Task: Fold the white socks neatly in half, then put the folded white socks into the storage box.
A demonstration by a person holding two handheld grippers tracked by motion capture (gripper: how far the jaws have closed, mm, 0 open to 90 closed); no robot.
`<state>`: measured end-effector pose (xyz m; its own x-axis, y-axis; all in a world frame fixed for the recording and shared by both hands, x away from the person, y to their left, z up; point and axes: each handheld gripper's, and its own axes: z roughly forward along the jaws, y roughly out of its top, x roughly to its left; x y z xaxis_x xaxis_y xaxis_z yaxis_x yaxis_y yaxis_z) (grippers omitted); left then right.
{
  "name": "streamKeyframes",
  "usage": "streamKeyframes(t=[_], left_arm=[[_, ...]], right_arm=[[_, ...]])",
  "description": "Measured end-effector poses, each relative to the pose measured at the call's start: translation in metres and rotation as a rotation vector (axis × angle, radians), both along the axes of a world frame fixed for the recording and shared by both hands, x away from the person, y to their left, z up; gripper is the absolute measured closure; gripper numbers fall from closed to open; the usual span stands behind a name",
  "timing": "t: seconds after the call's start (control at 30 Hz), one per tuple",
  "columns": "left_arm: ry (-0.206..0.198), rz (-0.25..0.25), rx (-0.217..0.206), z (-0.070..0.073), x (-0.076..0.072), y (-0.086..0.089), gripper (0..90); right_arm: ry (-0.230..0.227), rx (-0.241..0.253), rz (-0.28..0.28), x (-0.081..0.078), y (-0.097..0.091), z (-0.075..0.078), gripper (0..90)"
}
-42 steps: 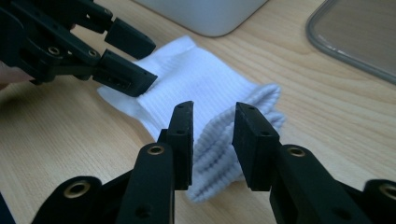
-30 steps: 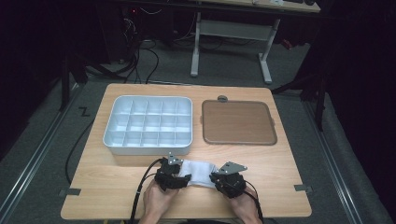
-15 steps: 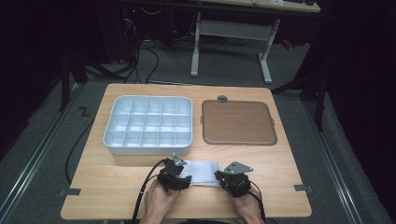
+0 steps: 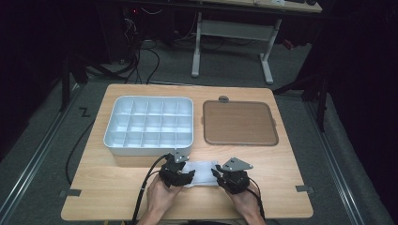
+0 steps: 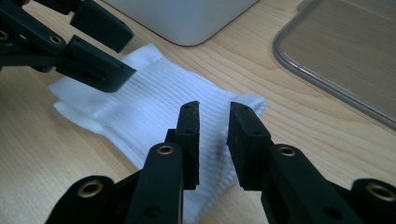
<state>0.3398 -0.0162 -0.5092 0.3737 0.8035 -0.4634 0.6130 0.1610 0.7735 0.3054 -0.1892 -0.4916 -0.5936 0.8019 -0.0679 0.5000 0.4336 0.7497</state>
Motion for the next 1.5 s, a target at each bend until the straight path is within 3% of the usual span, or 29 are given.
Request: streamKeyframes(t=[0.3, 0.57, 0.73, 0.9, 1.07, 1.33, 1.5], left_arm=[[0.015, -0.012, 0.05, -0.014, 0.005, -0.001, 50.6], [-0.025, -0.029, 0.081, -0.017, -0.008, 0.005, 50.2], [0.019, -0.016, 0.038, -0.019, -0.007, 0.014, 48.5], [0.018, -0.009, 0.038, -0.016, -0.007, 0.014, 47.6], [0.019, 0.047, -0.04, 0.0, -0.003, 0.022, 43.9], [0.041, 0.079, -0.041, 0.004, 0.01, 0.024, 41.7], [0.06, 0.089, -0.04, -0.001, 0.015, 0.022, 41.0]], right_arm=[[0.058, 0.011, -0.032, 0.016, -0.003, -0.016, 78.5], [0.066, 0.027, -0.035, 0.017, -0.011, -0.022, 78.5], [0.077, 0.029, -0.036, 0.017, -0.013, -0.023, 78.4], [0.075, 0.024, -0.038, 0.016, -0.012, -0.022, 75.2], [0.043, 0.052, -0.042, 0.011, -0.014, -0.016, 71.5], [0.013, 0.08, -0.006, 0.005, -0.007, -0.002, 75.5], [0.023, 0.093, 0.036, 0.004, 0.001, 0.0, 77.7]])
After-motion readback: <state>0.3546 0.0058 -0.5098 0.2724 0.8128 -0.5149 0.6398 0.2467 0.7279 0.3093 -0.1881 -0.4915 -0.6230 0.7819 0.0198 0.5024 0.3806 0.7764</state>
